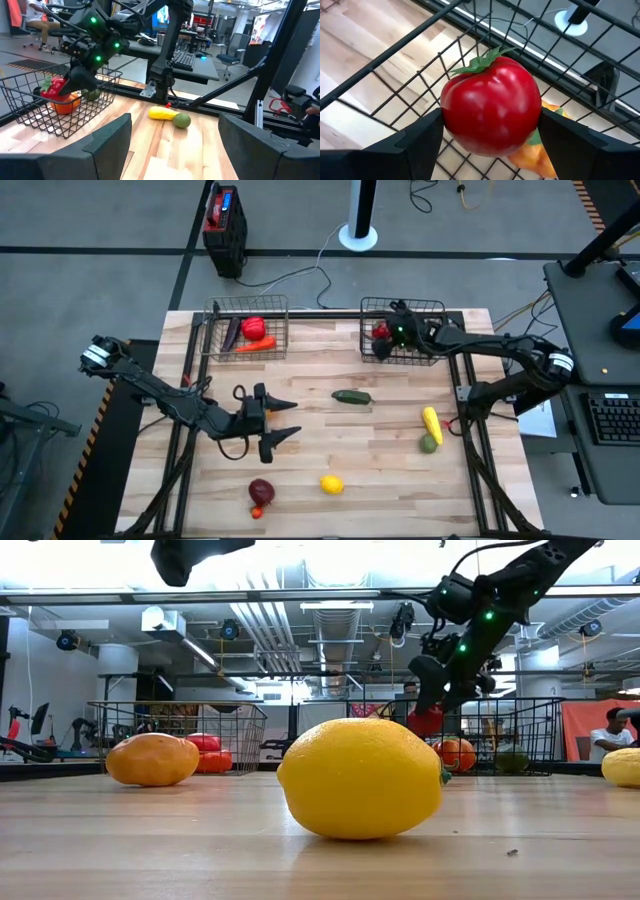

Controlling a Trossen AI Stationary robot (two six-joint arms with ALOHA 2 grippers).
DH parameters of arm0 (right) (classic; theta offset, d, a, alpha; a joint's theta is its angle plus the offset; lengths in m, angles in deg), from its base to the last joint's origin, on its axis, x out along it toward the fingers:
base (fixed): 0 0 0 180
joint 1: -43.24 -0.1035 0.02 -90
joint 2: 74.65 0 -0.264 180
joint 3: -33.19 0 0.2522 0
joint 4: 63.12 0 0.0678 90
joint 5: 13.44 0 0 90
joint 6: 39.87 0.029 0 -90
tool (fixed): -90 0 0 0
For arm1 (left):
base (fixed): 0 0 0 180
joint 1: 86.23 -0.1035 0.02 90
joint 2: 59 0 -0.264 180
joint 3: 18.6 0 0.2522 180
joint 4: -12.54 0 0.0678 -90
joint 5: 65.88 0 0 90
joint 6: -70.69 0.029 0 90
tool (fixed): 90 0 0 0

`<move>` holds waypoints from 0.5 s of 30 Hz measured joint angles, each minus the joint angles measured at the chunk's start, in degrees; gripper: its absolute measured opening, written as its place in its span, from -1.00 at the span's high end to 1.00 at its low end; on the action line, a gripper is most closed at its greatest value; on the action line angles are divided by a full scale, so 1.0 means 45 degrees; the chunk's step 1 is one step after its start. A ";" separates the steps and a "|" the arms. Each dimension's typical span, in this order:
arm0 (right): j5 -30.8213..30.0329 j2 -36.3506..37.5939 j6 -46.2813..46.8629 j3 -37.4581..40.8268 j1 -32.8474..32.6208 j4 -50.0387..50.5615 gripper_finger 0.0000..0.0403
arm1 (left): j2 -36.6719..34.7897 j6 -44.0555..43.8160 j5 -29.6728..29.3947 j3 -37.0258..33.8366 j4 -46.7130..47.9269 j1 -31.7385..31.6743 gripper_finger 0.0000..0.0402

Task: Sort produce into baskets
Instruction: Put the large tomato into the black wire basket

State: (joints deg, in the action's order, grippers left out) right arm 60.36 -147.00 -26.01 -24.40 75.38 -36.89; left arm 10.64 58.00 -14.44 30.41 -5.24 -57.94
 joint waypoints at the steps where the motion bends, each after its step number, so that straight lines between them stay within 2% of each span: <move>1: 0.0038 0.0000 0.0003 0.0000 0.0057 -0.0003 -0.48 | 0.0012 0.0000 0.0000 0.0000 0.0017 0.0000 -0.39; 15: 0.1298 -0.0063 -0.0259 0.0000 0.0263 -0.0475 -0.48 | 0.0011 0.0094 -0.0005 0.0000 0.0021 0.0000 -0.39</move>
State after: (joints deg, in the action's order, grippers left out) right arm 66.20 -147.29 -27.18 -24.40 76.56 -39.03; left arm 10.69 58.43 -14.47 30.41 -5.14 -57.94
